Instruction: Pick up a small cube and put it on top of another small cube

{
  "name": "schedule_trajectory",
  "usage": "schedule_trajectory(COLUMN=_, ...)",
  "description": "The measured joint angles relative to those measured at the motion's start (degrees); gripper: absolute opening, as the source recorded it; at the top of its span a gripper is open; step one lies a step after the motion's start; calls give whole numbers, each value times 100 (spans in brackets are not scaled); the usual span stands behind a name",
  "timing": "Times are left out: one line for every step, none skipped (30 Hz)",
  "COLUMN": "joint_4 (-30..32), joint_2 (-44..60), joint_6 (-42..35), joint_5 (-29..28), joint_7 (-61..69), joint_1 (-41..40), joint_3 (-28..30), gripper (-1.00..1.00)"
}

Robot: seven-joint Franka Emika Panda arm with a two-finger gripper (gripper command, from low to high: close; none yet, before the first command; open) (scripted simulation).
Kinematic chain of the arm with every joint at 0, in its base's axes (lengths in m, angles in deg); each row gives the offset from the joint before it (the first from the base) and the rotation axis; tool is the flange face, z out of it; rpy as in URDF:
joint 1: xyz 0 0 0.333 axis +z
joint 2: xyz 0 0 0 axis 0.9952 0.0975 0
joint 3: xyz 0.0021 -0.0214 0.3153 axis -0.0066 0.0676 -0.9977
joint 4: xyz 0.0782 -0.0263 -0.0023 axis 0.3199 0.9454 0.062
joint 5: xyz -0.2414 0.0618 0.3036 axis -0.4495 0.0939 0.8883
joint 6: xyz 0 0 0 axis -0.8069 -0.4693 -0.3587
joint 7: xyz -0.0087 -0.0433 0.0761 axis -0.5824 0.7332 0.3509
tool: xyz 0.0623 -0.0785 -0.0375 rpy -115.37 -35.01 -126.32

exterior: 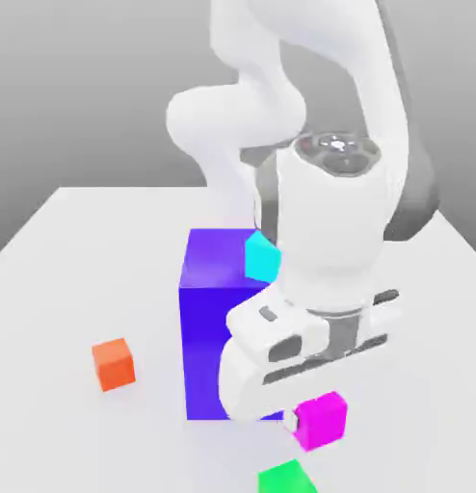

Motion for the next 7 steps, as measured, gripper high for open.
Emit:
schedule_trajectory(joint_4=-32, joint_2=199, joint_6=127, joint_5=70, joint_7=32, joint_1=-93, joint_3=-89, gripper=-100)
schedule_trajectory(joint_4=-52, joint_2=392, joint_6=315, joint_5=160, joint_7=88, joint_1=-147, joint_3=-151, gripper=100)
schedule_trajectory(joint_4=-52, joint_2=392, joint_6=315, joint_5=160, joint_7=88, joint_1=-147, joint_3=-151, gripper=100)
schedule_trajectory(joint_4=-52, joint_2=392, joint_6=315, joint_5=160, joint_7=88, joint_1=-147, joint_3=-151, gripper=100)
schedule_trajectory(joint_4=-52, joint_2=392, joint_6=315, joint_5=160, joint_7=88, joint_1=-147, joint_3=-151, gripper=100)
schedule_trajectory(joint_4=-52, joint_2=392, joint_6=315, joint_5=160, joint_7=88, joint_1=-147, joint_3=-151, gripper=100)
schedule_trajectory(joint_4=-52, joint_2=392, joint_6=315, joint_5=160, joint_7=88, joint_1=-147, joint_3=-151, gripper=100)
